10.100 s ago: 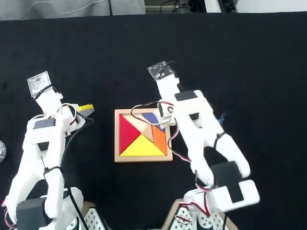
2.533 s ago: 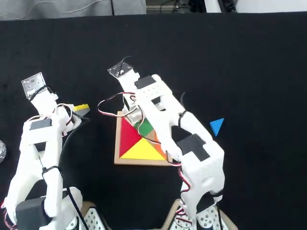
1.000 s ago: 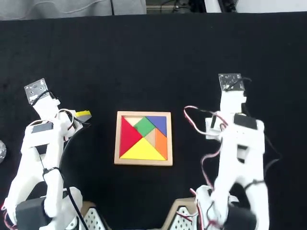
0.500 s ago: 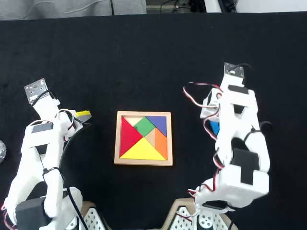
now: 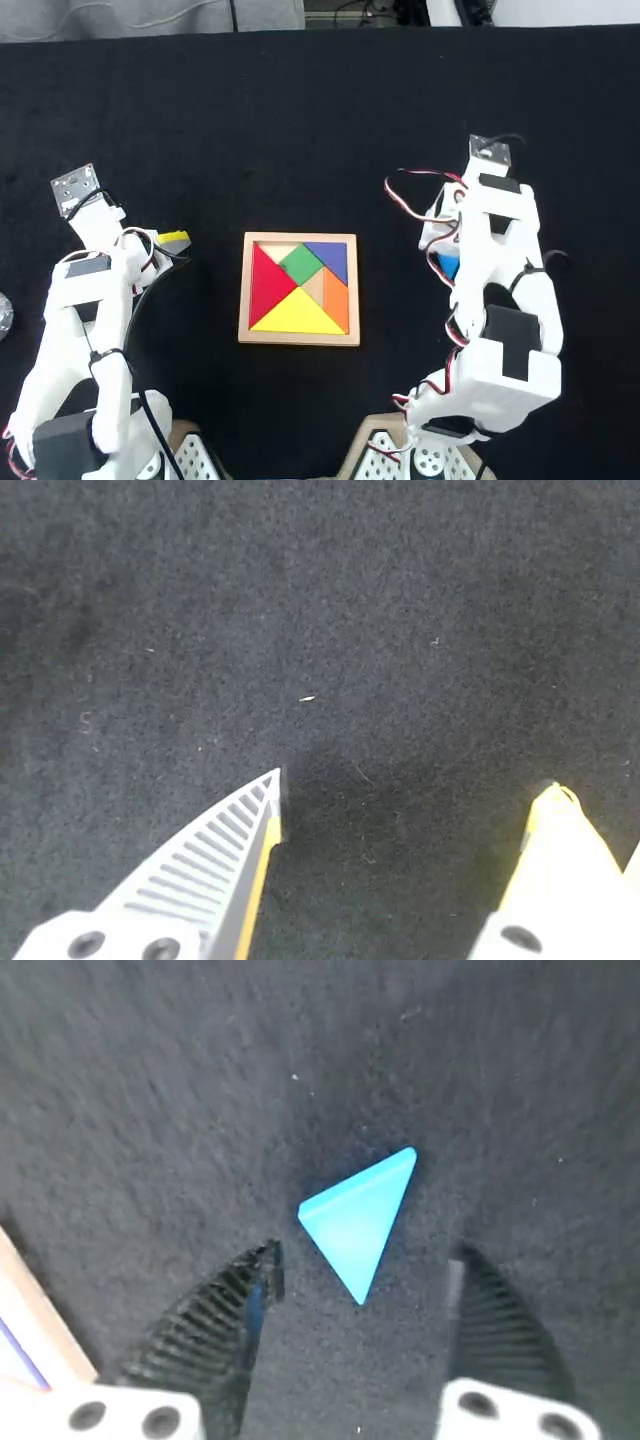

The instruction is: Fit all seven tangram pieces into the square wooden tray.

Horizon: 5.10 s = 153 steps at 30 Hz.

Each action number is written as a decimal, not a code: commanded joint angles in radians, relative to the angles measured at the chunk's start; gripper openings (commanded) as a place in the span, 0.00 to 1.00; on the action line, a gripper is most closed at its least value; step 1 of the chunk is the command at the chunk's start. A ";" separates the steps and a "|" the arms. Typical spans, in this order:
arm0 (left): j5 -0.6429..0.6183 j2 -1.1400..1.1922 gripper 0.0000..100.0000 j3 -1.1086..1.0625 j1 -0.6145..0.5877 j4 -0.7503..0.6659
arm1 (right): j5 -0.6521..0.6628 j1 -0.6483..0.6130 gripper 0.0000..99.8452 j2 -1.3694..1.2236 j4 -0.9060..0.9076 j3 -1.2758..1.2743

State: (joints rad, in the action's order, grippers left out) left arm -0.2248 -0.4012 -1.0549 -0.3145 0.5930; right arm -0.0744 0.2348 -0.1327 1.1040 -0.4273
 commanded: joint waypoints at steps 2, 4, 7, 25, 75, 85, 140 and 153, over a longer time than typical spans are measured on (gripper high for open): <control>0.000 -0.025 0.37 0.004 -0.004 -0.015 | -0.011 -0.011 0.30 0.004 0.009 0.048; 0.000 -0.025 0.37 0.004 -0.004 -0.015 | -0.011 -0.014 0.30 0.002 0.002 0.050; 0.000 -0.025 0.37 0.004 -0.004 -0.015 | -0.012 -0.014 0.30 -0.001 -0.060 0.039; 0.000 -0.025 0.37 0.004 -0.004 -0.015 | -0.005 -0.012 0.18 -0.140 -0.035 0.117; 0.000 -0.026 0.37 -0.002 -0.002 -0.015 | 1.137 -0.445 0.01 0.406 0.296 0.188; 0.000 -0.026 0.37 -0.004 -0.002 -0.015 | 1.206 -0.736 0.01 0.242 0.269 0.219; 0.000 -0.025 0.37 0.001 -0.001 -0.014 | 1.022 -0.720 0.11 -0.150 0.227 0.630; 0.034 -0.035 0.37 0.117 0.018 -0.003 | 0.669 -0.434 0.11 0.318 0.361 0.650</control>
State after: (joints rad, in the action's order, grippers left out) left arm -0.2232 -0.4012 -1.0426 -0.3145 0.5930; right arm 0.6713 -0.2608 0.0361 1.4584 0.1757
